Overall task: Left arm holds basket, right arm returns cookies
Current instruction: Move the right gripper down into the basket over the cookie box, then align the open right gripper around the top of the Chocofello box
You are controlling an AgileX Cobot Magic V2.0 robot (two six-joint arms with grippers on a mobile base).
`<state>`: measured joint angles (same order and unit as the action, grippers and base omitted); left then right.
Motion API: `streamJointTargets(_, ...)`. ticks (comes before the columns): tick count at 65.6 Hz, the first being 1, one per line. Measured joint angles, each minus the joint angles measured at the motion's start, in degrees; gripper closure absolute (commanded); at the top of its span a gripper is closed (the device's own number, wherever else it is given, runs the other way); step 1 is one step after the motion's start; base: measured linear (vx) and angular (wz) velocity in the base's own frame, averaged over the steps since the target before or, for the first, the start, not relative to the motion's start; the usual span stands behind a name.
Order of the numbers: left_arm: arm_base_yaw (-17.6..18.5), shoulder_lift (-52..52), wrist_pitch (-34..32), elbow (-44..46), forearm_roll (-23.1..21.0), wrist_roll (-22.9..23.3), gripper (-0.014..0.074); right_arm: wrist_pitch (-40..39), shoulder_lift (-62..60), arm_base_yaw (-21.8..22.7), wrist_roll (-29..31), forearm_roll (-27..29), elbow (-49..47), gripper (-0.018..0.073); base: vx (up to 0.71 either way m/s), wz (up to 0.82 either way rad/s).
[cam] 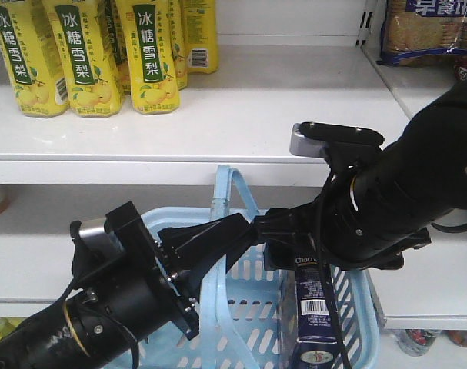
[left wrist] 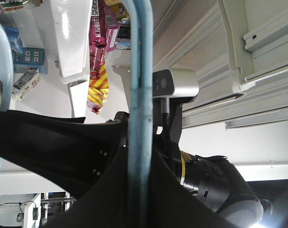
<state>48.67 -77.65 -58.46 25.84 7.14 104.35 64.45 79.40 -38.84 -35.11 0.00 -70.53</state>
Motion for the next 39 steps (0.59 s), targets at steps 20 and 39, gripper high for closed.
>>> streamJointTargets(20, 0.0, 0.0, 0.6, -0.2, -0.3, 0.0, 0.0596, 0.1, 0.6, 0.0, 0.0, 0.0, 0.0, -0.0010, 0.00, 0.00)
streamJointTargets(39, 0.0, 0.0, 0.6, -0.5, -0.1, 0.0, 0.0596, 1.0, 0.6, -1.1, -0.6, -1.1, 0.0, -0.0010, 0.00, 0.00)
